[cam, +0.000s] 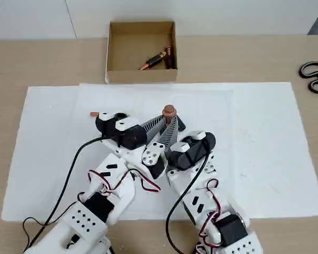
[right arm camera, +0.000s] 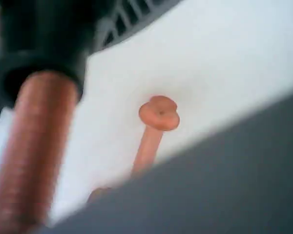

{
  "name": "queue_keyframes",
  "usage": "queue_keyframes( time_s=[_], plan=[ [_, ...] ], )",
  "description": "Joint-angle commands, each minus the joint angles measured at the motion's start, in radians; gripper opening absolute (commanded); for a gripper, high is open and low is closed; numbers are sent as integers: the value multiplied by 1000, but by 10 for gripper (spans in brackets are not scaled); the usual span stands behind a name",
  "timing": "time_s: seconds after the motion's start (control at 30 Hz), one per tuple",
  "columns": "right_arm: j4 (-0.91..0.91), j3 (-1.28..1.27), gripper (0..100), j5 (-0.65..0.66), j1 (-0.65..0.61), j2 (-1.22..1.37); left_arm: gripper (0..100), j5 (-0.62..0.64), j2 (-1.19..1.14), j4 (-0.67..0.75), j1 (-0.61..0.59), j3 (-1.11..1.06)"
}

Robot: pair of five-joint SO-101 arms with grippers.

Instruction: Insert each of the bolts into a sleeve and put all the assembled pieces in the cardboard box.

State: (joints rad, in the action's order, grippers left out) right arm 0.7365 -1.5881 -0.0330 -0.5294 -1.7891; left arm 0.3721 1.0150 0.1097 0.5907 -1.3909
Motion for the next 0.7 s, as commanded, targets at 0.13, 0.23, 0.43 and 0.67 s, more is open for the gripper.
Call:
queue_keyframes(
  time_s=[0.13,0.23,0.43,0.67],
  plan=[
    [-18,12,3,-11,-1,-5,6,-11,12,55,8,-2],
    [-18,12,3,-11,-1,-5,6,-11,12,81,8,-2],
    [-16,14,3,-11,-1,-5,6,-11,11,81,8,-18],
    [-16,14,3,-11,-1,-5,6,-12,11,110,6,-24]
  ],
)
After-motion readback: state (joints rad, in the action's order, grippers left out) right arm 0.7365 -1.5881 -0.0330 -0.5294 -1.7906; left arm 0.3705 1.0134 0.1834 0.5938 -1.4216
